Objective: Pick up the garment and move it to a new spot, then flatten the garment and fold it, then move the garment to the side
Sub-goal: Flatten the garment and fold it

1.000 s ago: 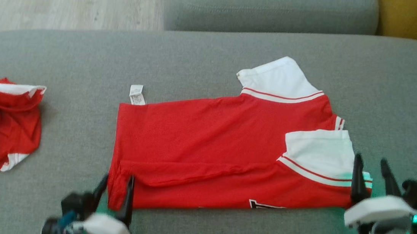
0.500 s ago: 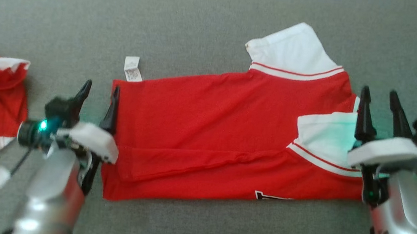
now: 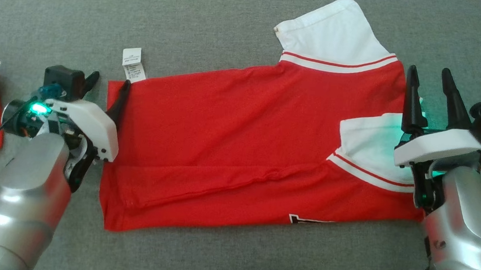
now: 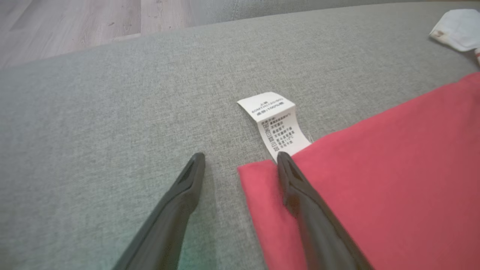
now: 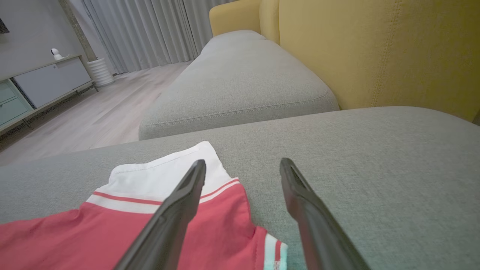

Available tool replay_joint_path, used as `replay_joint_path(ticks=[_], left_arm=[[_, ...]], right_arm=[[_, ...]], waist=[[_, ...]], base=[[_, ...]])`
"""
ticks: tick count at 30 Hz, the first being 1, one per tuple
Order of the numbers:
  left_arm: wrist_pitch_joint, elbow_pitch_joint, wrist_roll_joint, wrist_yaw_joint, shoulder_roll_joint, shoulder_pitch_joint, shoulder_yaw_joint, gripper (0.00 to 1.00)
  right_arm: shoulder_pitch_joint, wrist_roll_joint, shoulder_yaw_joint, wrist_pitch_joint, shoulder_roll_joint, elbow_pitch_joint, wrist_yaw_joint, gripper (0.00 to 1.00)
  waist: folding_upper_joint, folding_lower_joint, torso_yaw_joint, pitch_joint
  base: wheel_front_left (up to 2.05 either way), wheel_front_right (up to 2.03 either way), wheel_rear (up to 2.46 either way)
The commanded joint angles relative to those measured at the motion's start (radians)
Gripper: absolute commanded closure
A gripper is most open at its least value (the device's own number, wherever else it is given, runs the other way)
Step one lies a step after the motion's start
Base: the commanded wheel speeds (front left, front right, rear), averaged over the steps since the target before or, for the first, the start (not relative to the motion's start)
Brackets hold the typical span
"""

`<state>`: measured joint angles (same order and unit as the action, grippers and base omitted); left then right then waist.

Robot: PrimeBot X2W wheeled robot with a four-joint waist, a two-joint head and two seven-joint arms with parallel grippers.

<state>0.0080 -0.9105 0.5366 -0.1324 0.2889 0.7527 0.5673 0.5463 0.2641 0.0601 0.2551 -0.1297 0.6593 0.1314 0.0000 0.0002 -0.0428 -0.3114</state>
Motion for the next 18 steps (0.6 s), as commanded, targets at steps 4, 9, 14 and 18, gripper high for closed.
replay_joint_path(ticks=[4, 9, 14, 18], left_arm=[[0.024, 0.010, 0.078, 0.002, 0.052, 0.037, 0.034, 0.00], [0.052, 0.034, 0.157, 0.002, 0.064, 0.029, 0.110, 1.00], [0.013, 0.066, 0.194, 0.002, 0.069, 0.056, 0.164, 1.00], [-0.044, 0.086, 0.186, 0.002, 0.067, 0.105, 0.204, 1.00]], right_arm=[[0.021, 0.006, 0.028, 0.007, -0.003, -0.021, -0.001, 0.00], [0.025, 0.007, 0.030, 0.007, -0.017, -0.002, -0.001, 0.00], [0.080, -0.005, 0.048, 0.005, -0.052, 0.065, -0.001, 0.00], [0.167, -0.013, 0.071, -0.036, -0.088, 0.137, -0.001, 0.00]], waist=[[0.0000, -0.0002, -0.003, -0.005], [0.0000, -0.0002, 0.008, -0.004], [0.0000, -0.0002, 0.044, -0.014], [0.0000, -0.0002, 0.087, -0.031]], base=[[0.00, 0.00, 0.00], [0.00, 0.00, 0.00], [0.00, 0.00, 0.00], [0.00, 0.00, 0.00]])
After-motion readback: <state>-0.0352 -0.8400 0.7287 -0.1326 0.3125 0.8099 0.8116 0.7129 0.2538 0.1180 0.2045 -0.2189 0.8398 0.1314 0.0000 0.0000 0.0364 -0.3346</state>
